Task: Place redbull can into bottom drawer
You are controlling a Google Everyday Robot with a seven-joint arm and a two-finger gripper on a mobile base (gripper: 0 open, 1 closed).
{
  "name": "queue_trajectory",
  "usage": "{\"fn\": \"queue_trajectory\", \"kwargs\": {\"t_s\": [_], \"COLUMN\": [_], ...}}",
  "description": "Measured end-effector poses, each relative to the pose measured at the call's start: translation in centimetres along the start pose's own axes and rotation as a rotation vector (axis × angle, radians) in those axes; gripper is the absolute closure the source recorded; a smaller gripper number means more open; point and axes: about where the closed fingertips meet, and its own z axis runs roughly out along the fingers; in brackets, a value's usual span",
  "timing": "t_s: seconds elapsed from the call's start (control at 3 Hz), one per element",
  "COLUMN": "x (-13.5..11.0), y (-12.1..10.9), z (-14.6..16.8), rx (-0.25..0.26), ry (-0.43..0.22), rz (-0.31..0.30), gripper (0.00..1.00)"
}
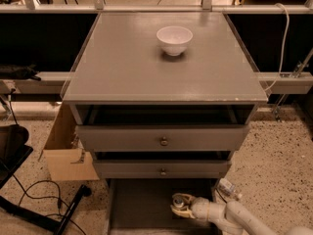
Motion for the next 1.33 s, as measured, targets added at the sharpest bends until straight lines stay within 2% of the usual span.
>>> {"fn": "queue_trajectory", "kwargs": {"t_s": [0.67,1.0,1.33], "x": [3.8,3.9,3.9], "y": [-0.8,-1.0,-1.0], "z": [-0.2,-0.3,-0.3], "rx": [0.036,0.04,0.04], "ry": [-0.012,-0.011,-0.011], "rz": [0.064,0.065,0.065], "gripper": [1.0,0.83,0.6]}}
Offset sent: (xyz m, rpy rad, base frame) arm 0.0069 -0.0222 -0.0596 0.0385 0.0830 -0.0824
